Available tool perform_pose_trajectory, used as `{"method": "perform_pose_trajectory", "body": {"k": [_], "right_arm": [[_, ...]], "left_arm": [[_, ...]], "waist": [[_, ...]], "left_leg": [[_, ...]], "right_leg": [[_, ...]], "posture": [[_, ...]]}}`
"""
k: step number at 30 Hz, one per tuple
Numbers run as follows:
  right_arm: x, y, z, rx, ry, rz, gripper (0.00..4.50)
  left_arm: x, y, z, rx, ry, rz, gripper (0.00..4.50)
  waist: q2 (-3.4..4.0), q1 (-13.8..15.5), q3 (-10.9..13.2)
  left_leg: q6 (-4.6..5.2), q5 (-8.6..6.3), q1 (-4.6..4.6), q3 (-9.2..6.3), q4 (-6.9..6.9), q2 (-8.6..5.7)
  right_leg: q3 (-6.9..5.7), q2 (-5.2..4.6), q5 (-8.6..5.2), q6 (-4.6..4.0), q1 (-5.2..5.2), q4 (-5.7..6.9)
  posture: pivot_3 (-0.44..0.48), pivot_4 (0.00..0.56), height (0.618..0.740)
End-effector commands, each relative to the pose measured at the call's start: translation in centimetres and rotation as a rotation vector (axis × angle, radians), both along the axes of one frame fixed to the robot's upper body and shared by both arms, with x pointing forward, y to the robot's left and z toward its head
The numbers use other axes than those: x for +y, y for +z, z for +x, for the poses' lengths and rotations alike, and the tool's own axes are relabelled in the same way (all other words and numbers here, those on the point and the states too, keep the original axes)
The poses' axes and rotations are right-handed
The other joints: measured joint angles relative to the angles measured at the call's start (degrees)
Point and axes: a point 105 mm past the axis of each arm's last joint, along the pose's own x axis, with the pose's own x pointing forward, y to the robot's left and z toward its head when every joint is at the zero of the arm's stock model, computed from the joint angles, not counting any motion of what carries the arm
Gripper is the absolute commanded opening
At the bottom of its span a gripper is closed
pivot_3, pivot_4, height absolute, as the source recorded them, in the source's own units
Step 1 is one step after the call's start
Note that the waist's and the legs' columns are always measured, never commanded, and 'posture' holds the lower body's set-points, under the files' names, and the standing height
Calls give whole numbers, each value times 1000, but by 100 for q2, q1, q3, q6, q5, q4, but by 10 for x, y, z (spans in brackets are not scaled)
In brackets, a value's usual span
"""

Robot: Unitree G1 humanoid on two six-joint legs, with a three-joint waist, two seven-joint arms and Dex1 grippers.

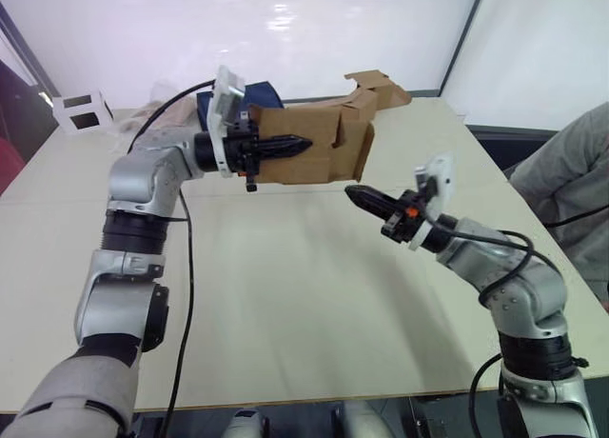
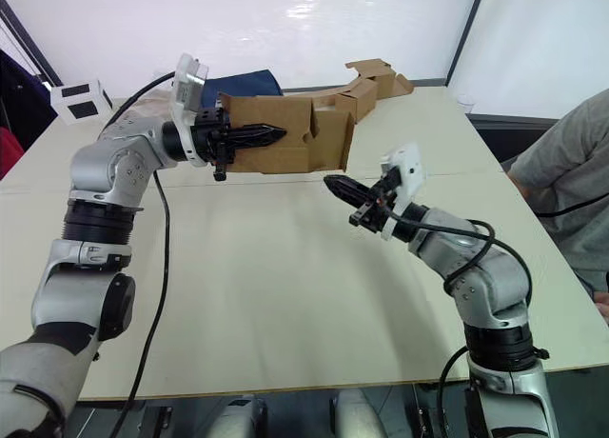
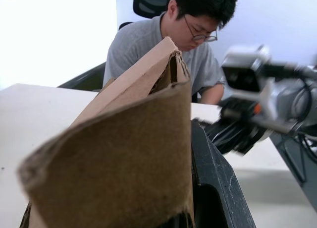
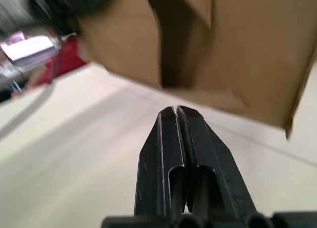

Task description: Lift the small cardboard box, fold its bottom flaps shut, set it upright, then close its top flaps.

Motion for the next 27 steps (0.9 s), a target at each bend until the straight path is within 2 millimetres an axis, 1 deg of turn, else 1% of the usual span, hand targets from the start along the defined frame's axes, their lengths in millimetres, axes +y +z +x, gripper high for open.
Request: {"method": "perform_pose_trajectory", "body": {"k": [1, 5, 7, 10, 14, 19, 24, 27], "right_arm": [[4, 15, 4, -83, 3, 19, 36], [11, 26, 9, -90, 27, 98, 36], [15, 30, 10, -96, 43, 121, 36], [20, 35, 7, -93, 77, 160, 36], [27, 34, 5, -87, 103, 157, 36], [44, 28, 6, -70, 145, 167, 36], [46, 28, 8, -77, 144, 163, 36], [34, 33, 7, -101, 138, 142, 36]], "left_arm": [[0, 21, -10, -55, -36, -22, 0], [2, 13, -14, -34, -49, 14, 0], [5, 9, -13, -25, -38, 24, 0], [7, 7, -14, -21, -33, 25, 0], [8, 7, -14, -19, -33, 25, 0], [5, 7, -15, -18, -42, 18, 0], [5, 7, -15, -19, -42, 24, 0], [6, 10, -13, -30, -29, 13, 0]], "waist": [[0, -2, 0], [0, -9, 0], [0, -14, 0], [0, -4, 0], [0, 5, 0], [0, -15, 0], [0, -4, 0], [0, 2, 0]], "left_leg": [[0, 0, 0, 0, 0, 0], [-2, 1, 0, 0, -1, 1], [-29, 16, 0, -1, -2, 2], [-31, 17, 0, -1, -3, 2], [-31, 17, 0, -1, 0, 0], [-31, 17, 1, -1, -2, 1], [-31, 17, 1, -1, -2, 0], [-31, 17, 1, -1, -1, 0]], "right_leg": [[0, 0, 0, 0, 0, 0], [0, 0, 0, 0, -1, 1], [0, 1, 0, 0, -1, 0], [0, 1, 0, 0, -1, -1], [-1, -2, 0, 0, 2, -1], [-1, 0, 0, 0, 2, -1], [0, 0, 0, 0, 0, 1], [-1, -2, 0, 0, 1, 1]], "posture": [[0, 150, 740], [0, 150, 740], [0, 150, 740], [0, 150, 740], [0, 150, 740], [0, 150, 740], [0, 150, 740], [0, 150, 740]]}}
